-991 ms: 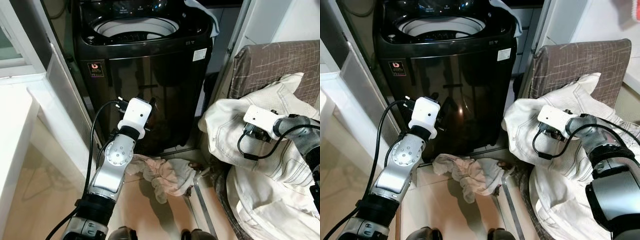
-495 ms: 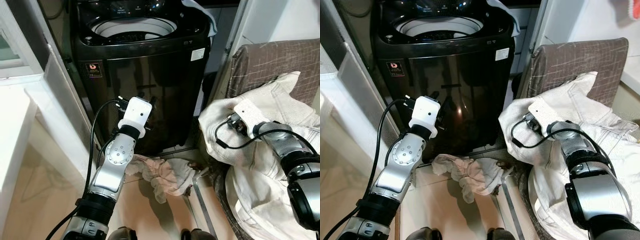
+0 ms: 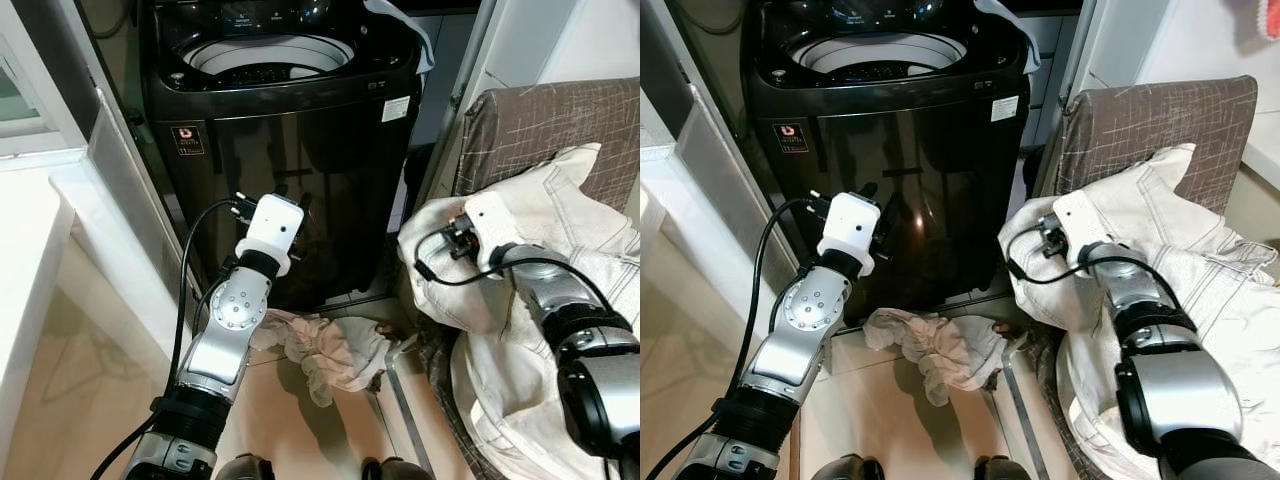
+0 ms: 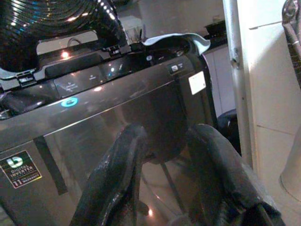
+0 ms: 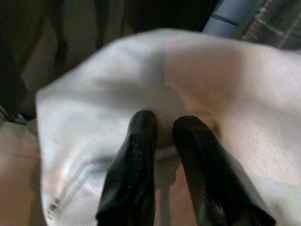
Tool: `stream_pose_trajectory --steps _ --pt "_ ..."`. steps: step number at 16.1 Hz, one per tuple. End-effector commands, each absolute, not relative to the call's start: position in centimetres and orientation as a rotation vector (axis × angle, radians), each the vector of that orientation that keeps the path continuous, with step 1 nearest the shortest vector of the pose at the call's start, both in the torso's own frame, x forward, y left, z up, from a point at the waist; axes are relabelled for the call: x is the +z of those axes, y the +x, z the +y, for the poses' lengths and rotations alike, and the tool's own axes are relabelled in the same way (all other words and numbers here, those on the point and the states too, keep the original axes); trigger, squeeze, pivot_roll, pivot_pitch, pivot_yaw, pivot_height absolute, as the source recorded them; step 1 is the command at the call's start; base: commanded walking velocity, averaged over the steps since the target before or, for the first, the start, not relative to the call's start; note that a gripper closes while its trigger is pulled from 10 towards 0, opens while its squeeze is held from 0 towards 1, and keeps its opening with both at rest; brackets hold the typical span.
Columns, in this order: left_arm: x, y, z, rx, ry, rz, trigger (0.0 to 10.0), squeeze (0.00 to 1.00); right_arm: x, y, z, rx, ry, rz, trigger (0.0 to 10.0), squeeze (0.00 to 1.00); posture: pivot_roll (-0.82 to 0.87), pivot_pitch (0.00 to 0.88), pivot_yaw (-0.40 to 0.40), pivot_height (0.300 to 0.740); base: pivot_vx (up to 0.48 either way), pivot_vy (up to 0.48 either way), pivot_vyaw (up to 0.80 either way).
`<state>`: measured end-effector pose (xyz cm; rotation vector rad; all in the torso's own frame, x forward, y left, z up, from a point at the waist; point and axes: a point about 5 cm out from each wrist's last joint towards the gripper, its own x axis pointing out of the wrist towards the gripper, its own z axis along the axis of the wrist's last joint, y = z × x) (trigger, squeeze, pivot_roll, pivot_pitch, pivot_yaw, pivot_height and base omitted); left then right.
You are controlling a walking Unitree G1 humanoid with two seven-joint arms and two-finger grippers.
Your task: Clothes washing
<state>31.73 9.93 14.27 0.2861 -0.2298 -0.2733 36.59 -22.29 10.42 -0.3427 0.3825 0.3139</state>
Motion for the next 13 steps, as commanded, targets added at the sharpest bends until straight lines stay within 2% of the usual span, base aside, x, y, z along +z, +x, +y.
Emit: stream_pose_trajectory --steps 1,2,6,8,10,11,12,13 --pt "14.5 31.9 9.8 -0.274 0.291 -0.241 10.0 0.00 10.8 36.7 -22.0 0.327 -0.311 0.360 0.0 0.00 -0.11 0.035 -0.001 0.736 0.000 0.000 0.00" --pt "14.5 31.9 9.8 -0.274 0.291 -0.240 10.0 0.00 10.9 36.8 -21.9 0.331 -0.304 0.353 0.0 0.00 -0.11 0.027 -0.003 0.736 0.000 0.000 0.00" --pt "14.5 31.9 9.6 -0.285 0.294 -0.242 10.0 0.00 17.1 39.2 -18.5 0.440 -0.274 0.077 0.0 0.00 -0.11 0.021 0.000 0.736 0.000 0.000 0.00" --pt "14.5 31.9 9.6 -0.288 0.294 -0.243 10.0 0.00 19.5 39.6 -17.7 0.468 -0.311 -0.027 0.0 0.00 -0.12 0.015 0.003 0.736 0.000 0.000 0.00" --pt "14.5 31.9 9.5 -0.289 0.292 -0.244 10.0 0.00 21.0 39.9 -18.2 0.425 -0.436 -0.064 0.0 0.00 -0.12 0.014 0.002 0.736 0.000 0.000 0.00" --pt "14.5 31.9 9.4 -0.290 0.291 -0.243 10.0 0.00 21.1 39.9 -19.2 0.366 -0.532 -0.058 4.1 0.00 -0.12 0.015 0.000 0.736 0.000 0.000 0.00" --pt "14.4 31.8 9.4 -0.291 0.289 -0.242 10.0 0.00 21.3 39.8 -20.9 0.266 -0.614 -0.055 10.0 1.00 -0.12 0.016 -0.002 0.736 0.000 0.000 0.00" --pt "14.4 31.7 9.3 -0.291 0.288 -0.241 10.0 0.00 21.5 39.5 -22.4 0.192 -0.696 -0.052 10.0 1.00 -0.11 0.018 -0.006 0.736 0.000 0.000 0.00"
